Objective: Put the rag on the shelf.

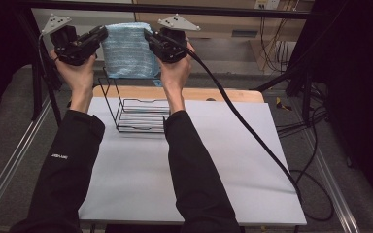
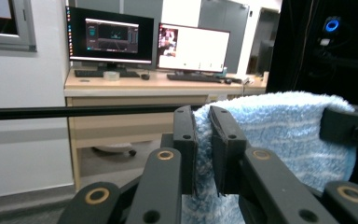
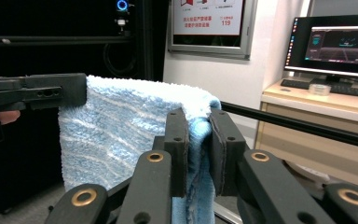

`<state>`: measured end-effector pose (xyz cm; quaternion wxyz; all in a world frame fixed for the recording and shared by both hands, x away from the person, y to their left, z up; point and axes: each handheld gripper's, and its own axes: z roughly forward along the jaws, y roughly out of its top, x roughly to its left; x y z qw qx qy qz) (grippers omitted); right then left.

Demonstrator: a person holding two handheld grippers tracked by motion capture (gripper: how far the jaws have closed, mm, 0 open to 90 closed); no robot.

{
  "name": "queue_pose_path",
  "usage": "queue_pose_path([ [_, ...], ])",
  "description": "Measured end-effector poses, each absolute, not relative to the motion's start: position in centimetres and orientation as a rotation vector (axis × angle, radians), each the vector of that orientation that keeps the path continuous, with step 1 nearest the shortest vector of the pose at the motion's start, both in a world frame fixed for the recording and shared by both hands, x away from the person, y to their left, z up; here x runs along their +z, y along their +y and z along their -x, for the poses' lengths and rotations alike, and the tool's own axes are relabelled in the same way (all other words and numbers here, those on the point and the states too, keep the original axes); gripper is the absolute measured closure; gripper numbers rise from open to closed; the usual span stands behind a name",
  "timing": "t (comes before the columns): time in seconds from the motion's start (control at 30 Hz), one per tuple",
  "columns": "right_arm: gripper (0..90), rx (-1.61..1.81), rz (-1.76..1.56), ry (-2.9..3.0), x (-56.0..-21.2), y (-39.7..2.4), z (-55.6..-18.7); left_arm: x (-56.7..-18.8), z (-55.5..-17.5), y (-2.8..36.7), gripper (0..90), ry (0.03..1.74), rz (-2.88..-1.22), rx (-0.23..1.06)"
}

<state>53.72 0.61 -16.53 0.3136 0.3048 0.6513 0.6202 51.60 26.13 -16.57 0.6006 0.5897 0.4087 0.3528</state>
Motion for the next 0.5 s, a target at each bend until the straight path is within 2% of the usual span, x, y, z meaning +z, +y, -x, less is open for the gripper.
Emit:
queue_pose_path([
  [0.5, 79.0, 1.596, -0.833, 1.761, -18.7, 0.5, -54.3, -18.6, -52.2, 26.1, 80.9, 0.948, -1.439, 0.809],
])
